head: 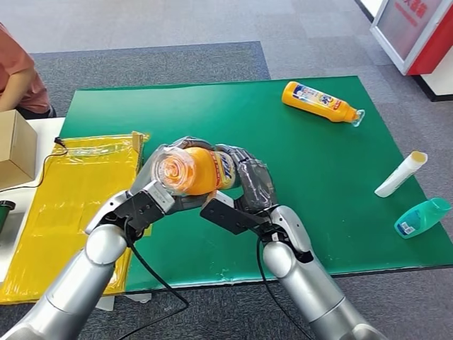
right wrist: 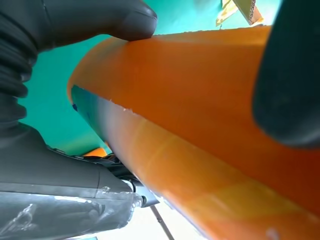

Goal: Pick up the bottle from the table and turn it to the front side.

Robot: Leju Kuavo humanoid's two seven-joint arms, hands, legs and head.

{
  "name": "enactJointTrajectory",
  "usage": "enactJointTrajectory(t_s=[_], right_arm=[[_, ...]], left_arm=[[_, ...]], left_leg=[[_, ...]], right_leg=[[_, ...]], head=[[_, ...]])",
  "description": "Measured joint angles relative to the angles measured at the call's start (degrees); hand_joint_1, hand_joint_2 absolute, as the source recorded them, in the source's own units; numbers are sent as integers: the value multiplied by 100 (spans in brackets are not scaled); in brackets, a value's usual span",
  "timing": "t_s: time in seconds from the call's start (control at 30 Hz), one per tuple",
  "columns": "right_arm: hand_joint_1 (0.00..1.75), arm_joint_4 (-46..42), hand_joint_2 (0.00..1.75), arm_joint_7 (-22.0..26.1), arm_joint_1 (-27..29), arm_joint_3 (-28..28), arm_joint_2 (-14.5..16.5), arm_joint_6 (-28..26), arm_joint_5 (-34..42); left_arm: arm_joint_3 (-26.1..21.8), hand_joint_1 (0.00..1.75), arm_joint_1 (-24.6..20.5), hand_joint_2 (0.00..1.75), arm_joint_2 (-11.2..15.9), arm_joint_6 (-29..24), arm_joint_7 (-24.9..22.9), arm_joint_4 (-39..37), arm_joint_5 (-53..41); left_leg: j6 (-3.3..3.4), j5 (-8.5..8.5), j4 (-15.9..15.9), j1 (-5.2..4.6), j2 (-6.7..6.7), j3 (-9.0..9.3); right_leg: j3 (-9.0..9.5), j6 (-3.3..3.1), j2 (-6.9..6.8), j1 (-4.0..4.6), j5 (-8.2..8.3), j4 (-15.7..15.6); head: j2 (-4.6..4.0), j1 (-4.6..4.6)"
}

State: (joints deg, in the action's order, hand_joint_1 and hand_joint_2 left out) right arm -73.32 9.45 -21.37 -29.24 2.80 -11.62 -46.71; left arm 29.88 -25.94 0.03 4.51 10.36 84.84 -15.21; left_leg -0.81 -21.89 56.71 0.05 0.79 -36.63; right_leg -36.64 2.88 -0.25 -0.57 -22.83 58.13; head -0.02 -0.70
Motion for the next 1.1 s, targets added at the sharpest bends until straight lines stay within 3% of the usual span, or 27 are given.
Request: enactJointTrajectory(t_s=[0.07, 0.3, 0.4, 0.57, 0.77, 1.1], right_arm=[[0, -1, 175, -8, 10, -3, 1, 16, -12], [0, 3, 175, -80, 43, 66, 3, 215, 457], [0, 25, 175, -98, 96, 213, 2, 204, 597], [0, 29, 175, -110, 238, 566, -2, 131, 687], [0, -166, 175, -145, 383, 950, -5, 54, 725], [0, -353, 175, -145, 460, 1184, -7, 21, 734]], left_arm=[[-8, 175, 27, 175, -14, 11, -3, 12, 16], [-148, 175, 302, 175, -62, -185, 49, 196, 171], [-277, 175, 463, 175, -85, -589, 120, 394, -7], [-478, 175, 751, 175, -78, -2152, 112, 798, -2077], [-631, 175, 1157, 175, -27, -3250, -319, 1111, -4381], [-674, 175, 1402, 175, 30, -3475, -519, 1244, -4996]], left_leg=[[0, 0, 0, 0, 0, 0], [0, 0, 0, 0, 1, 0], [0, -1, 0, 0, 0, -1], [1, -1, 0, 0, 0, -1], [1, -2, 0, 0, 0, -1], [1, -1, 0, 0, 1, 0]], right_leg=[[0, 0, 0, 0, 0, 0], [-2, 0, 0, 0, 0, 0], [-2, 0, 0, 0, -1, 0], [-1, 1, 0, 0, -1, 0], [-1, 1, 0, 0, -1, -1], [-1, 0, 0, 0, -1, -1]], head=[[0, 1], [0, 0], [0, -1], [0, 0], [0, 0], [0, 0]])
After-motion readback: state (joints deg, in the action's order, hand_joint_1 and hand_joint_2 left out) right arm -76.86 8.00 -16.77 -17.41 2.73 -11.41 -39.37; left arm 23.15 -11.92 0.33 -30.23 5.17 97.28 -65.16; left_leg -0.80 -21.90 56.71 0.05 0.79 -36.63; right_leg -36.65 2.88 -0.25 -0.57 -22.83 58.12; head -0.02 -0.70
